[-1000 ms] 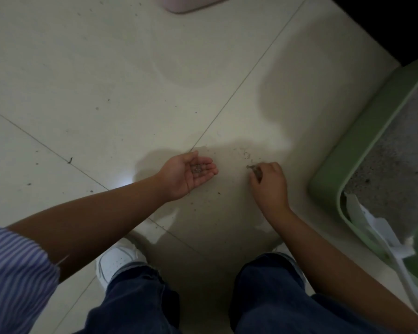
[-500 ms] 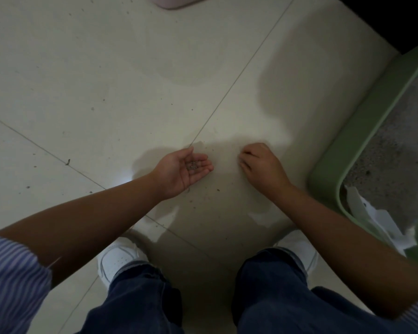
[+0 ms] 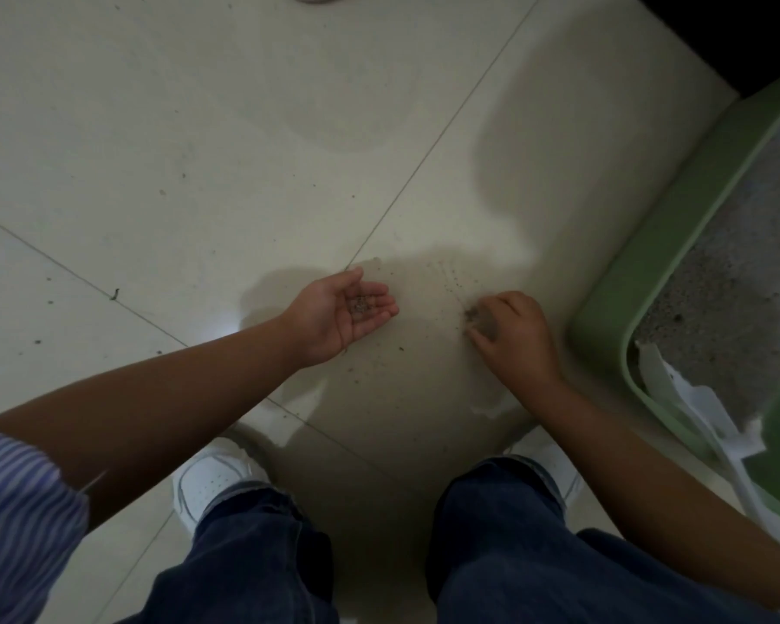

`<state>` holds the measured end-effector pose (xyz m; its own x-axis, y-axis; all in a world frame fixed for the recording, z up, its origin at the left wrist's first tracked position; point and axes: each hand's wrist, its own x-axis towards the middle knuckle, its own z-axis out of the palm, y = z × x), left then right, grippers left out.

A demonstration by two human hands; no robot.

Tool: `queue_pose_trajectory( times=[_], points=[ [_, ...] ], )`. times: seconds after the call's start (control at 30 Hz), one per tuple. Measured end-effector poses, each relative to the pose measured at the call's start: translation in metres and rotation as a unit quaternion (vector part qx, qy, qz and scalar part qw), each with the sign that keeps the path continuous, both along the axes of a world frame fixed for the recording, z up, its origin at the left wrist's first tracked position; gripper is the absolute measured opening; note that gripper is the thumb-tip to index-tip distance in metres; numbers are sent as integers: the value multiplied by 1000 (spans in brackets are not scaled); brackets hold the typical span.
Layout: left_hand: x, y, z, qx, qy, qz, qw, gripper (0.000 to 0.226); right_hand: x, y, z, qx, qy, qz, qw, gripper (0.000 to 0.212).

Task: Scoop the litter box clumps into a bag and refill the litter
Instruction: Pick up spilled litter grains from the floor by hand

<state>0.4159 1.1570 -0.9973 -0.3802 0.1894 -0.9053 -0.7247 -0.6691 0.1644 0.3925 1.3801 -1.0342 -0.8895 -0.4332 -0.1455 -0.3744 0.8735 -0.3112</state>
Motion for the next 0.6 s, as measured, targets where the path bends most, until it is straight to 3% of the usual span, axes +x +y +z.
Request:
queue_pose_trajectory(
  times=[0.07,0.3,0.4,0.5,0.6],
  points=[
    [1,0,0,0,-2,1,1000,40,1,-2,-3,8,-25,-16,1000,25],
    [2,-1,0,1,-4,4,1000,40,-5,-16,-8,20,10,41,999,9],
    [1,-1,0,1,-1,6,1000,40,-9,-14,-9,67,-16,87,994,30],
    [0,-2,0,7,3,8,1000,40,-10,-17,-6,81,-29,107,990,36],
    [-1,-2,0,7,8,5,1000,39,-10,-20,0,71,-23,122,990,22]
  ],
)
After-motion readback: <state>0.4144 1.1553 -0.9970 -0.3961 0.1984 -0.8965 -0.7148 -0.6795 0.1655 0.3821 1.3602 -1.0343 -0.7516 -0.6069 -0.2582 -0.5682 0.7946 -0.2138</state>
